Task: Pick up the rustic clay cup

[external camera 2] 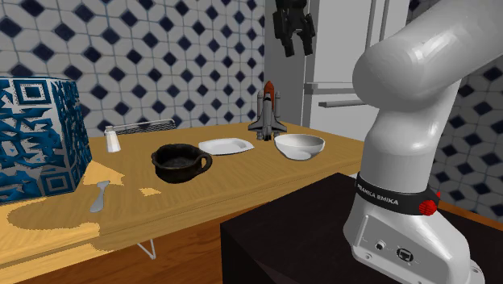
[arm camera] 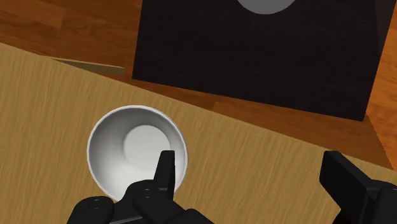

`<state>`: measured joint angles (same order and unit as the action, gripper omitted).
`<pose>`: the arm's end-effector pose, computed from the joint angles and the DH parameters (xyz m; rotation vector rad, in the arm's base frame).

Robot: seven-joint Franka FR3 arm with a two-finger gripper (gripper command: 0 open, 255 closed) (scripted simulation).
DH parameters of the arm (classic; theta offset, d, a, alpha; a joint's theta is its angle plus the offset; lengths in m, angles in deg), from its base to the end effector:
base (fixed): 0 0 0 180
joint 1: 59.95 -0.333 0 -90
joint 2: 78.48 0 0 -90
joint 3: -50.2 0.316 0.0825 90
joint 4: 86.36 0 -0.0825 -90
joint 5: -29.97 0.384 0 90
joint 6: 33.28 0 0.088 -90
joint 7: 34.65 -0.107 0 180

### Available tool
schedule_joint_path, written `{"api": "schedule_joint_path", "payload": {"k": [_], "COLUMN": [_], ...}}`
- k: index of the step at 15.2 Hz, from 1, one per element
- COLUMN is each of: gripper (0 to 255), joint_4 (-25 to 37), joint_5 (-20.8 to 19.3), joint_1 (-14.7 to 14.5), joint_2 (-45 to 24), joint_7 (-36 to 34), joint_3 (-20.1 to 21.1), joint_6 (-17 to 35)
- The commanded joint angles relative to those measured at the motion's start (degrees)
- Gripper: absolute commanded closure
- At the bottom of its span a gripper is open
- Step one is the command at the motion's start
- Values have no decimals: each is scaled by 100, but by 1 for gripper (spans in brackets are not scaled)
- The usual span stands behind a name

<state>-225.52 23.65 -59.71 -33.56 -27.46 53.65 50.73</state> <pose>0.2921 0.0077 0.5487 2.9746 0.2362 -0.2784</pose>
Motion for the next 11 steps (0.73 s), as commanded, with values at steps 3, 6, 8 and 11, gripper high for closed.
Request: {"api": "schedule_joint_path", "payload": {"k": [3,6,8,11], "gripper": [0,0,0,0], "joint_4": [-187,-415,-530,-643], "joint_5": [143,344,469,639], "joint_1": [-60,-151,-212,-299], "joint_2": [-149,-436,-669,-1078], "joint_7": [-144,-347,-475,-656], "joint_3": [86,222,317,465], "joint_6": [385,979,1384,2000]}}
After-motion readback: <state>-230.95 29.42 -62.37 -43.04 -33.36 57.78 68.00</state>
